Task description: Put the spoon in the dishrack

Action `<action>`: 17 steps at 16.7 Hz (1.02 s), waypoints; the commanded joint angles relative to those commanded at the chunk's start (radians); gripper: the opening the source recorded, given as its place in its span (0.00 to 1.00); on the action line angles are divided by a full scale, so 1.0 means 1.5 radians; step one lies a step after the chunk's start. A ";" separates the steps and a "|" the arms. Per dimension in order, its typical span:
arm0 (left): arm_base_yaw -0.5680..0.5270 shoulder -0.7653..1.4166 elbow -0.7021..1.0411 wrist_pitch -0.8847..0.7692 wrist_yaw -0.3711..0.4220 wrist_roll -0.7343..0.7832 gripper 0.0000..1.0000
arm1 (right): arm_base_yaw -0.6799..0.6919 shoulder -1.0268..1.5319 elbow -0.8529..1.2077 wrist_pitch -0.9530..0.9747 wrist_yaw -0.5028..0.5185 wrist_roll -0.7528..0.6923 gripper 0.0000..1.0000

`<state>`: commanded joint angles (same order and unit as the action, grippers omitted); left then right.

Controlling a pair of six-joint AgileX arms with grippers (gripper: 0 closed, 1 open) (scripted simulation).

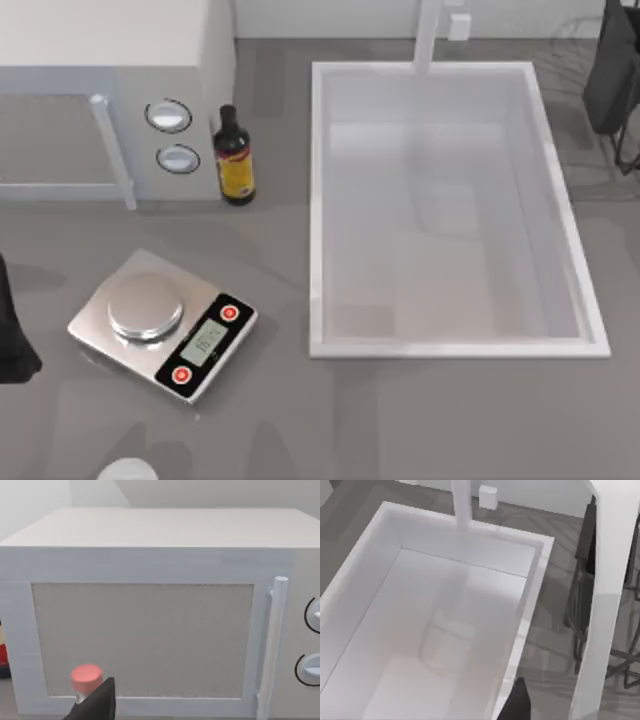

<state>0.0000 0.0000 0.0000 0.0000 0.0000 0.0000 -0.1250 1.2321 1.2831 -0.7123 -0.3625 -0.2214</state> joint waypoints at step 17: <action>0.000 0.000 0.000 0.000 0.000 0.000 1.00 | -0.327 -0.136 -0.089 0.399 -0.162 0.159 0.00</action>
<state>0.0000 0.0000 0.0000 0.0000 0.0000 0.0000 -0.6155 1.0281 1.1493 -0.1136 -0.6061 0.0169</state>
